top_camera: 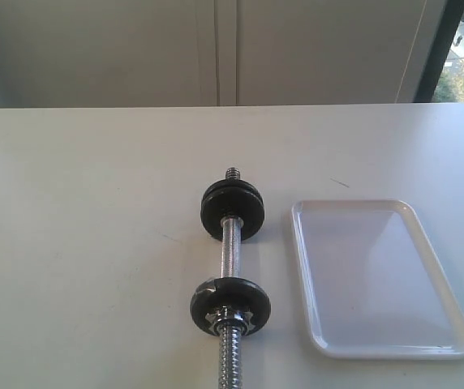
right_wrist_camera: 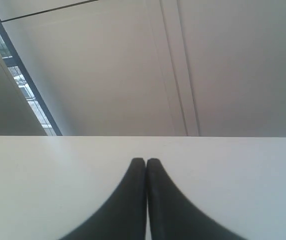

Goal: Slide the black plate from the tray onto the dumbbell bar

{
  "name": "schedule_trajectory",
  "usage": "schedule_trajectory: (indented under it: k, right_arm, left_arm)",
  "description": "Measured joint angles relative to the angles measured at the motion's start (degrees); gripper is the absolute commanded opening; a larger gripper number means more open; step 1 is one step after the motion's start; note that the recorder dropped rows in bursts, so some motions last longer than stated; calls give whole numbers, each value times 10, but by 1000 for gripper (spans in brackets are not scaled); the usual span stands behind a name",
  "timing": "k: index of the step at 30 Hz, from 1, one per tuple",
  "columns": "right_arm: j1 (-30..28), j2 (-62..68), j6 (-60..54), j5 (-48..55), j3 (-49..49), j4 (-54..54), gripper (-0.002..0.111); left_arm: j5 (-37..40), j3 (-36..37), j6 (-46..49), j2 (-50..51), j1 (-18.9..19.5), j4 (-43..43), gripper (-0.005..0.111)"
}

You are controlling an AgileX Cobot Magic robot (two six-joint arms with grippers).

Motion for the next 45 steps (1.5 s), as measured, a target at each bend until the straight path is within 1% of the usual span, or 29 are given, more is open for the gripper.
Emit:
schedule_trajectory:
  k: [13, 15, 17, 21, 28, 31, 36, 39, 41, 45]
  right_arm:
    - [0, 0, 0, 0, 0, 0, 0]
    - [0, 0, 0, 0, 0, 0, 0]
    - [0, 0, 0, 0, 0, 0, 0]
    - [0, 0, 0, 0, 0, 0, 0]
    - [0, 0, 0, 0, 0, 0, 0]
    - [0, 0, 1, 0, 0, 0, 0]
    - [0, 0, 1, 0, 0, 0, 0]
    - [0, 0, 1, 0, 0, 0, 0]
    - [0, 0, 1, 0, 0, 0, 0]
    - [0, 0, 1, 0, 0, 0, 0]
  left_arm:
    - [-1, 0, 0, 0, 0, 0, 0]
    - [-3, 0, 0, 0, 6, 0, 0]
    - [-5, 0, 0, -3, 25, 0, 0]
    - [-5, 0, 0, -9, 91, 0, 0]
    - [-6, 2, 0, -62, 253, 0, 0]
    - [-6, 2, 0, -94, 312, 0, 0]
    - [-5, 2, 0, -149, 382, 0, 0]
    - [-5, 2, 0, -180, 415, 1, 0]
    - [-5, 6, 0, -201, 428, 2, 0]
    - [-6, 23, 0, -246, 438, 2, 0]
